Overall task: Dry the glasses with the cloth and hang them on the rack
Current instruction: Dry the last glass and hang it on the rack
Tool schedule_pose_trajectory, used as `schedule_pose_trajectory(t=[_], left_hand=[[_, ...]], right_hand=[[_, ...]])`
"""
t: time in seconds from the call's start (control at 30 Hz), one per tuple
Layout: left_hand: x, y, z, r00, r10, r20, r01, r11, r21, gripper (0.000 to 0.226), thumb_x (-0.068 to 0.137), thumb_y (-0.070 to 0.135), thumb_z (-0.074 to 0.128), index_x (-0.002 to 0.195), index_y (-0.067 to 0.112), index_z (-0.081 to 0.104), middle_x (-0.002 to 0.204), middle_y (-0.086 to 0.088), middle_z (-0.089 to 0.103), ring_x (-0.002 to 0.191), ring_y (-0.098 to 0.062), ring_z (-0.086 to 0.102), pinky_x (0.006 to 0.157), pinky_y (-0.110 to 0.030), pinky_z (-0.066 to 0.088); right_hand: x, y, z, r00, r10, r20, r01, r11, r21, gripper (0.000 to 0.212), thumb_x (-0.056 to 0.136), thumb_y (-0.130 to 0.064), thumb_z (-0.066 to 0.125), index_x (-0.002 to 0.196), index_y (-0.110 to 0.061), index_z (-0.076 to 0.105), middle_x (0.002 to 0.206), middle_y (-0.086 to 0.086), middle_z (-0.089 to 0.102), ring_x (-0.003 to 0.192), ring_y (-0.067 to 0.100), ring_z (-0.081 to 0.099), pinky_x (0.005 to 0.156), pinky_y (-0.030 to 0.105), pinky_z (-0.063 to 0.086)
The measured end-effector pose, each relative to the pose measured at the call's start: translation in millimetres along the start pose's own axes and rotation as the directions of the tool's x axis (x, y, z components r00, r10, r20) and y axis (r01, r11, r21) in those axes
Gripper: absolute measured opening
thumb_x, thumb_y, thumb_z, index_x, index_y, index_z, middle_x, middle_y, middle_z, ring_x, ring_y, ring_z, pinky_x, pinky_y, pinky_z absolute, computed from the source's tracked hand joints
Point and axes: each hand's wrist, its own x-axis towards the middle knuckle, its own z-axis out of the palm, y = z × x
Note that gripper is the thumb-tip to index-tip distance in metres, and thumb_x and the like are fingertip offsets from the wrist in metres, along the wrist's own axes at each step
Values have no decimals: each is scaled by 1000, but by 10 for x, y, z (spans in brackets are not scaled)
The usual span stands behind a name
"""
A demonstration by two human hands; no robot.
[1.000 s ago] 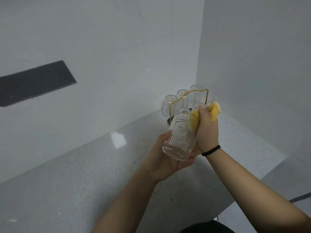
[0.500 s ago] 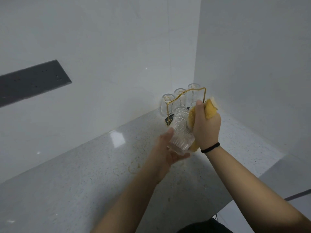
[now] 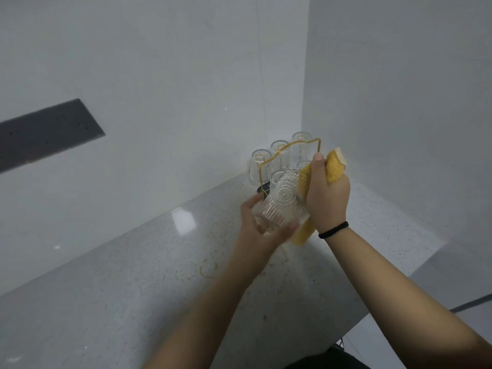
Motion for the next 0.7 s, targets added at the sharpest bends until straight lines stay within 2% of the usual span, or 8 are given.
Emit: schedule_pose_trajectory(t=[0.1, 0.17, 0.27, 0.33, 0.43, 0.5, 0.6, 0.7], left_hand=[[44, -24, -8, 982, 183, -50, -176, 976, 129, 66, 71, 32, 79, 126, 27, 43, 119, -4, 61, 95, -16, 70, 71, -25, 58], [32, 88, -19, 996, -22, 88, 51, 941, -334, 50, 74, 35, 74, 120, 23, 59, 112, -10, 68, 86, -22, 71, 67, -28, 59], [-34, 103, -28, 881, -197, 430, 461, 561, -688, 59, 83, 43, 65, 128, 5, 57, 119, -20, 62, 85, -25, 69, 68, -29, 61], [-44, 81, 4, 904, -228, 361, 412, 686, -599, 67, 83, 48, 62, 133, 6, 50, 121, -19, 63, 90, -27, 71, 67, -32, 60], [-12, 13, 39, 1000, 18, 5, -18, 990, -141, 65, 79, 26, 77, 129, 21, 37, 121, -6, 61, 97, -18, 71, 69, -28, 58], [18, -42, 12, 983, 161, -83, -157, 986, 59, 65, 77, 16, 80, 124, 27, 37, 117, -3, 59, 93, -12, 70, 66, -23, 57], [49, 79, -57, 998, -64, -9, 59, 962, -265, 52, 75, 25, 74, 121, 23, 49, 117, -10, 65, 91, -24, 71, 64, -27, 58], [80, 145, -115, 943, -215, 255, 329, 723, -607, 41, 83, 31, 67, 119, 12, 60, 113, -15, 69, 89, -27, 69, 73, -31, 60]], right_hand=[[-13, -24, 33, 999, 31, -11, -31, 1000, -5, 44, 91, -36, 46, 50, -25, 33, 35, -13, 35, 33, 3, 31, 36, 13, 23], [-51, -41, 26, 1000, -2, 13, 1, 995, 104, 42, 89, -37, 45, 49, -27, 34, 37, -14, 34, 36, 1, 30, 37, 14, 25], [-61, -52, -13, 997, -40, 73, 25, 980, 195, 41, 84, -41, 45, 46, -29, 40, 38, -14, 36, 36, -1, 32, 36, 15, 26], [-39, -63, 10, 997, -21, 68, 11, 990, 140, 42, 84, -44, 45, 45, -29, 42, 37, -13, 37, 35, 1, 32, 36, 18, 26], [-10, -50, 53, 1000, 10, 4, -10, 999, 35, 45, 87, -41, 45, 46, -26, 36, 35, -12, 36, 34, 3, 31, 36, 19, 25], [-18, -31, 77, 1000, 10, -8, -10, 1000, 22, 43, 87, -38, 46, 48, -26, 33, 35, -13, 36, 34, 3, 31, 35, 15, 24], [-42, -9, 62, 999, -49, 19, 48, 997, 63, 43, 87, -40, 46, 48, -29, 34, 38, -13, 36, 35, 1, 31, 37, 13, 24], [-6, 57, -5, 997, -80, 19, 77, 992, 95, 40, 87, -41, 45, 51, -29, 34, 39, -14, 38, 36, 0, 34, 37, 11, 26]])
